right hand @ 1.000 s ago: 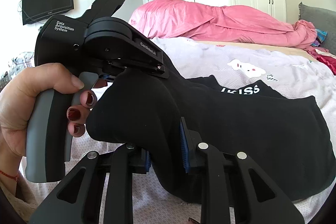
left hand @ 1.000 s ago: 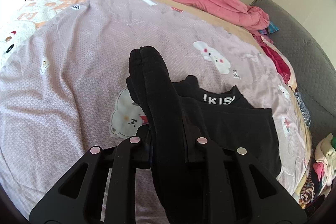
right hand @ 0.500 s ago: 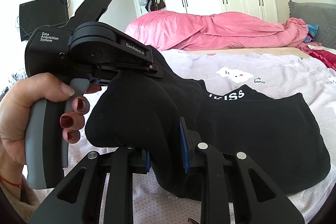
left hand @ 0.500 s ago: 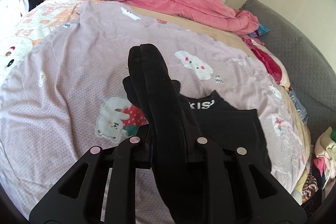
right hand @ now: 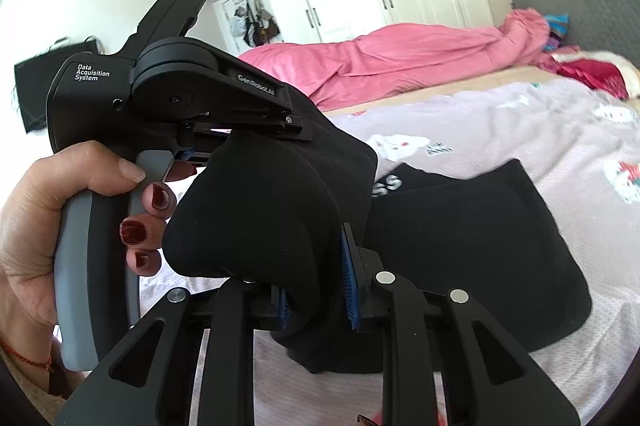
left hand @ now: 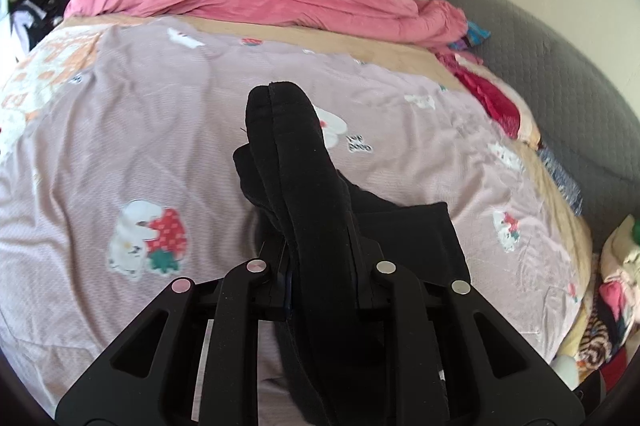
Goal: Fold small clothes
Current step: 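Lift the side edge with the left gripper and fold it over toward the right gripper, then open the left gripper and release the folded edge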
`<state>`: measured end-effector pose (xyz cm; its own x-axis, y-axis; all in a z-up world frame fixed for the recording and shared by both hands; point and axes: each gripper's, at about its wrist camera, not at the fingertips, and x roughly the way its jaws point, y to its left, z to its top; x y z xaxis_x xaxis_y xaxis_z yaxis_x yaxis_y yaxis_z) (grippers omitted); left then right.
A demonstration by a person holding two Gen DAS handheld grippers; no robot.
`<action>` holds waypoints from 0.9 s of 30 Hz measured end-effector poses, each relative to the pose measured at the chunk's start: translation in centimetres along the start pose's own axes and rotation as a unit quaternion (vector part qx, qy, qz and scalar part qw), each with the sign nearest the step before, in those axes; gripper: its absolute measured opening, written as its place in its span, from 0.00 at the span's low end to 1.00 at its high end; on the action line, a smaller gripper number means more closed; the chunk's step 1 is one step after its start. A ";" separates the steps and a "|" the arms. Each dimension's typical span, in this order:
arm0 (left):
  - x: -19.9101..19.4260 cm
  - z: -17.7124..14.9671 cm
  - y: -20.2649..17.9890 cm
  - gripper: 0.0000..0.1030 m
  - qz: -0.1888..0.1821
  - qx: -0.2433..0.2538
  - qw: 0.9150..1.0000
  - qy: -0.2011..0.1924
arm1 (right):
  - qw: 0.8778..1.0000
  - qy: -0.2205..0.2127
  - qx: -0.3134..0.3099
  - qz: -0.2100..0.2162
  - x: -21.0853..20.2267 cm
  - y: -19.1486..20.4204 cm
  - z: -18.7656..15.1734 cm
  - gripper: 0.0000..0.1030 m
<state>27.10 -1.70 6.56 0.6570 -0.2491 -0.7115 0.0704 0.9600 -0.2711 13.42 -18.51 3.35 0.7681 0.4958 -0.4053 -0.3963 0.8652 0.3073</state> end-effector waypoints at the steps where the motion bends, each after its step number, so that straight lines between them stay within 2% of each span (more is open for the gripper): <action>1: 0.5 -0.1 -0.7 0.12 0.007 0.005 1.000 0.005 | 1.000 0.002 0.012 0.002 -0.2 -1.0 -0.1 0.19; 7: 4.4 -0.7 -5.4 0.16 0.038 0.042 0.998 0.039 | 0.996 0.021 0.087 0.017 -0.5 -5.8 -1.3 0.19; 10: 6.1 -1.2 -7.3 0.20 0.050 0.058 0.996 0.051 | 0.990 0.036 0.134 0.031 -0.3 -8.5 -2.0 0.19; 12: 7.6 -1.6 -8.2 0.34 0.055 0.058 0.995 0.063 | 0.985 0.045 0.163 0.038 -0.3 -9.9 -2.6 0.19; 13: 8.1 -1.8 -8.5 0.36 0.054 0.056 0.995 0.067 | 0.983 0.048 0.173 0.043 -0.3 -10.4 -2.8 0.19; 14: 8.7 -2.0 -8.8 0.36 0.052 0.058 0.994 0.072 | 0.979 0.059 0.186 0.052 -0.1 -11.1 -3.2 0.19; 16: 9.5 -2.5 -9.6 0.43 0.037 0.066 0.994 0.080 | 0.976 0.063 0.200 0.055 -0.3 -11.9 -3.7 0.22; 17: 9.5 -2.5 -9.8 0.52 0.028 0.066 0.994 0.078 | 0.975 0.068 0.204 0.057 -0.5 -12.2 -3.9 0.26; 18: 9.2 -2.6 -9.8 0.61 0.013 0.057 0.996 0.071 | 0.975 0.071 0.205 0.055 -0.6 -12.4 -4.1 0.28; 19: 9.0 -2.5 -9.6 0.65 0.003 0.046 0.997 0.067 | 0.974 0.072 0.207 0.054 -0.5 -12.4 -3.9 0.29; 21: 8.3 -2.2 -9.0 0.68 -0.022 0.021 0.998 0.055 | 0.972 0.079 0.211 0.062 -0.8 -12.8 -4.0 0.31; 22: 7.6 -2.0 -8.5 0.68 -0.029 0.011 0.999 0.042 | 0.972 0.083 0.210 0.062 -1.0 -13.0 -3.9 0.34; 23: 7.1 -1.9 -8.2 0.68 -0.027 0.009 0.999 0.032 | 0.972 0.087 0.209 0.059 -1.2 -13.1 -3.8 0.44; 25: 5.9 -1.8 -6.9 0.68 -0.010 0.008 1.000 0.011 | 0.972 0.092 0.207 0.065 -1.8 -13.4 -3.5 0.54; 26: 5.5 -1.8 -6.3 0.68 0.001 0.008 1.000 0.004 | 0.971 0.092 0.209 0.074 -2.0 -13.8 -3.0 0.69; 27: 5.0 -2.0 -5.4 0.68 0.011 0.007 1.000 0.002 | 0.970 0.091 0.211 0.080 -2.2 -14.1 -2.7 0.76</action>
<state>28.54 -8.44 3.15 0.6548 -0.2278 -0.7206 0.0659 0.9671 -0.2459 15.99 -31.56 -2.42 0.5975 0.6590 -0.4569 -0.2316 0.6873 0.6885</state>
